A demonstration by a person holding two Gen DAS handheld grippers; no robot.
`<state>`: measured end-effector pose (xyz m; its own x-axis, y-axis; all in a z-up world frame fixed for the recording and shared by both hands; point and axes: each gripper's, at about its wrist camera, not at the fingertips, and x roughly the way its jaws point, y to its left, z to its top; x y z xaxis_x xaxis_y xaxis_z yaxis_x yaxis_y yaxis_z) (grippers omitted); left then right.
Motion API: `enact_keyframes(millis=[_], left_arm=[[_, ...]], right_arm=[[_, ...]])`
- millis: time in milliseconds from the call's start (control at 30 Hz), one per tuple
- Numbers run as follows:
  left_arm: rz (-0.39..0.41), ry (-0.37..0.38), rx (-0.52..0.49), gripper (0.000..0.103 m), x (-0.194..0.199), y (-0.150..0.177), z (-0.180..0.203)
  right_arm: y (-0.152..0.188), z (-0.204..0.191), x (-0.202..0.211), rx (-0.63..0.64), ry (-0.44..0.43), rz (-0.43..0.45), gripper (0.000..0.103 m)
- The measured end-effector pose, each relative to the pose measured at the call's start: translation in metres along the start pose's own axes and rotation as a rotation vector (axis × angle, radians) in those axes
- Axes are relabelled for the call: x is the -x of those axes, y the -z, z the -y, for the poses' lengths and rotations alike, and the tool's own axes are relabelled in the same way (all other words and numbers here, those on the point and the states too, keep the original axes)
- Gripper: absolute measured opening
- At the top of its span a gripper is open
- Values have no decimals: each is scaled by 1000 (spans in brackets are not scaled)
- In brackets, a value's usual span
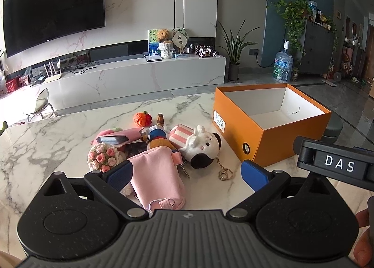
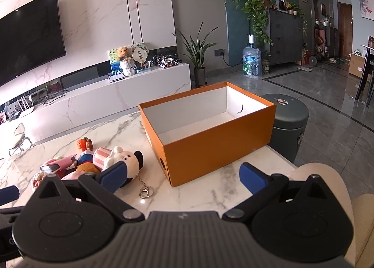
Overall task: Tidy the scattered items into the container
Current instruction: 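Move both grippers toward the toy pile beside the orange box, then grasp the pink pouch with the left gripper while the right gripper grasps the striped-hat bunny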
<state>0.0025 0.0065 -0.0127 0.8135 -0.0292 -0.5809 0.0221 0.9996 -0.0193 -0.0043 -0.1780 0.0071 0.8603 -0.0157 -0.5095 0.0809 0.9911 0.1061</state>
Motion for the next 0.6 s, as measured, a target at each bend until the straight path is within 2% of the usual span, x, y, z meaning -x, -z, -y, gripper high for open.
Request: enact_keyframes(millis=[133,267,400,600], left_arm=[[0,8,0,103,-4,1,-4],[5,10,9,103,-10,4,-11],[-27,-11,29,103,-23,5,-22],[-63,-62,36,101,-43,4,-41]], right_arm=[[1,-4,-8,28,-72,-10,103],[3,-5,-20,17,-179,-22,103],[4,-12,-33,52,-212,-28,103],[2,-29,-61,106,-296,-96,102]])
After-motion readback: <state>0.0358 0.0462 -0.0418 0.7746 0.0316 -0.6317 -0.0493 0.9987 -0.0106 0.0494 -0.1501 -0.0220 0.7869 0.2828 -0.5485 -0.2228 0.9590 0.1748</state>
